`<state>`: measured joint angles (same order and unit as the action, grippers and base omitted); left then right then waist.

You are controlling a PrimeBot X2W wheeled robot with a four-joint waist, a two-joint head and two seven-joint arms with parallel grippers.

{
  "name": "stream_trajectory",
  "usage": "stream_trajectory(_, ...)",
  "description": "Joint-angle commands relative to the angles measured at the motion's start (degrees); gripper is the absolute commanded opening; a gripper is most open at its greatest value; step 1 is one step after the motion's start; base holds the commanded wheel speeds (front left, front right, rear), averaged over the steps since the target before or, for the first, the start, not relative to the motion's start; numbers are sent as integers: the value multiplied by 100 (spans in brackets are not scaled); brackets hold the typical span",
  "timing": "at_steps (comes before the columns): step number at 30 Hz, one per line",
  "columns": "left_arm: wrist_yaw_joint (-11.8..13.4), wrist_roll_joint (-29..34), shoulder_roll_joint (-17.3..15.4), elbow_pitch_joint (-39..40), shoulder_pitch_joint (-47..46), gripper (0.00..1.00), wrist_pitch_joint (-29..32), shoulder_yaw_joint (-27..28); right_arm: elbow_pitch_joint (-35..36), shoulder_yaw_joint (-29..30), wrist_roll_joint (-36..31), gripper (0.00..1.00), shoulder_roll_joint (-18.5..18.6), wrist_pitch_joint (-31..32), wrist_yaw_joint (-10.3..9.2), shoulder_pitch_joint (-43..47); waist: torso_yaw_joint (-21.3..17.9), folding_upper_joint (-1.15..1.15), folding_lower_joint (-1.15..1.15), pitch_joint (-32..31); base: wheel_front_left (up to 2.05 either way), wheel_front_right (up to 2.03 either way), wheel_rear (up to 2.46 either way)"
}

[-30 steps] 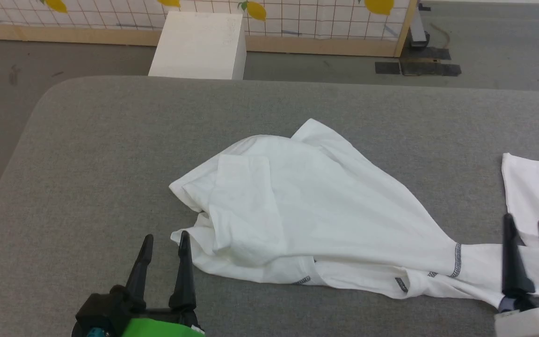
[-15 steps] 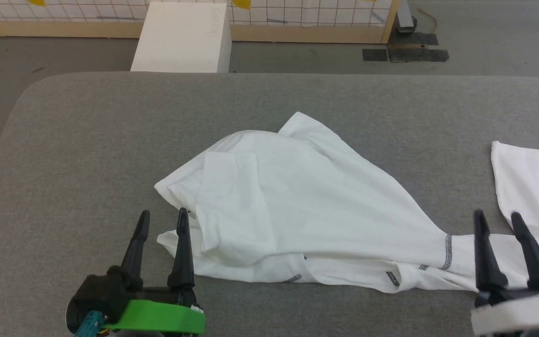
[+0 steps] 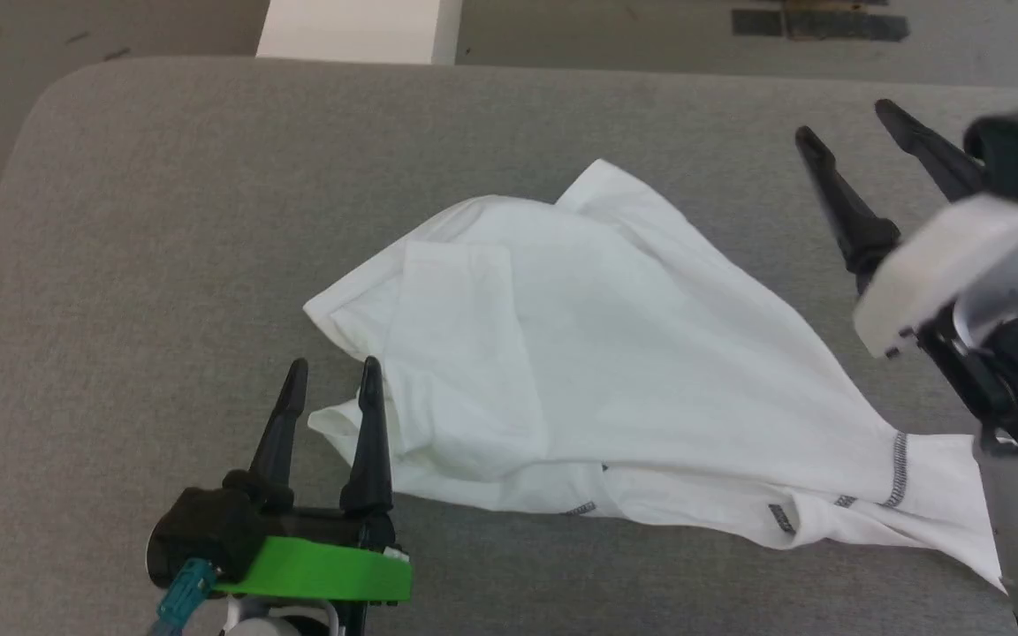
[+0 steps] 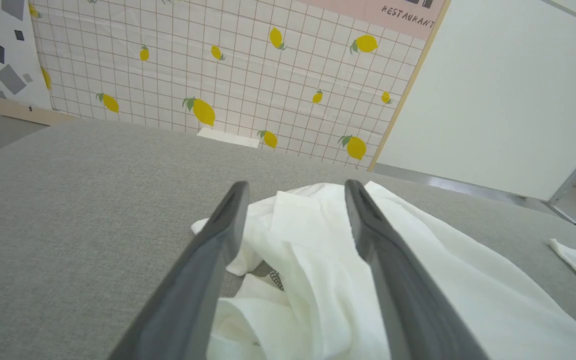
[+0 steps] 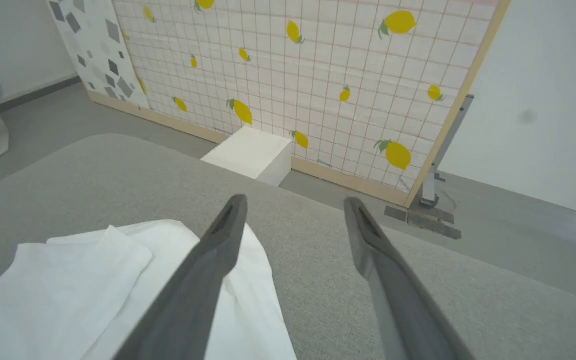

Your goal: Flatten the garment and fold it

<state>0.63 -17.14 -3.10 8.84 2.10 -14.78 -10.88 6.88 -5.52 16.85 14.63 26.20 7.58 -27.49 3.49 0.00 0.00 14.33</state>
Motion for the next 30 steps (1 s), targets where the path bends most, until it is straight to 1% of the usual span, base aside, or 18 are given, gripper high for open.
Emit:
stream_trajectory(1, 26, -46, 14, 34, -118, 100, -22, -21, -265, -105, 81, 100, 9, 201, -9, -196, 299, 0, 0, 297, 0, 0, 0)
stream_trajectory(2, 27, -47, 16, 39, -149, 100, -22, -41, -502, -247, 144, 100, 34, 371, -9, -348, 348, 0, 0, 341, 0, 0, 0)
stream_trajectory(4, 38, -47, 18, 56, -199, 100, -22, -74, -985, -326, 216, 100, -16, 636, -9, -573, 430, 0, 0, 421, 0, 0, 0)
stream_trajectory(8, 65, -101, 21, 63, -277, 100, -22, -189, -1917, -707, 292, 100, 8, 1260, -9, -811, 576, 0, 0, 528, 0, 0, 0)
stream_trajectory(10, 78, -123, 21, 57, -313, 100, -22, -257, -2257, -890, 297, 100, 35, 1446, -9, -876, 647, 0, 0, 570, 0, 0, 0)
stream_trajectory(13, 93, -169, 21, 47, -376, 100, -22, -337, -2666, -1083, 170, 100, 97, 1433, -9, -955, 751, 0, 0, 640, 0, 0, 0)
stream_trajectory(18, 114, -218, 22, 24, -458, 100, -22, -415, -3254, -1215, -46, 100, 106, 1133, -9, -1046, 861, 0, 0, 721, 0, 0, 0)
stream_trajectory(19, 119, -229, 22, 17, -471, 100, -22, -427, -3375, -1192, -82, 87, 89, 1022, -9, -1076, 874, 0, 0, 733, 0, 0, 0)
stream_trajectory(20, 124, -238, 22, 12, -481, 100, -22, -435, -3462, -1161, -115, 44, 67, 927, -9, -1103, 882, 0, 0, 739, 0, 0, 0)
stream_trajectory(21, 131, -248, 22, 4, -488, 100, -22, -447, -3553, -1105, -142, 26, 28, 808, -9, -1143, 890, 0, 0, 735, 0, 0, 0)
stream_trajectory(22, 137, -254, 22, -4, -490, 100, -22, -456, -3611, -1046, -150, 0, -6, 714, -9, -1186, 895, 0, 0, 724, 0, 0, 0)
stream_trajectory(26, 148, -281, 22, -61, -466, 100, -22, -476, -3701, -869, -152, 0, -15, 329, -9, -1512, 918, 0, 0, 610, 0, 0, 0)
stream_trajectory(30, 149, -311, 22, -79, -420, 100, -22, -493, -3669, -715, -139, 0, 194, 85, -9, -1958, 969, 0, 0, 520, 0, 0, 0)
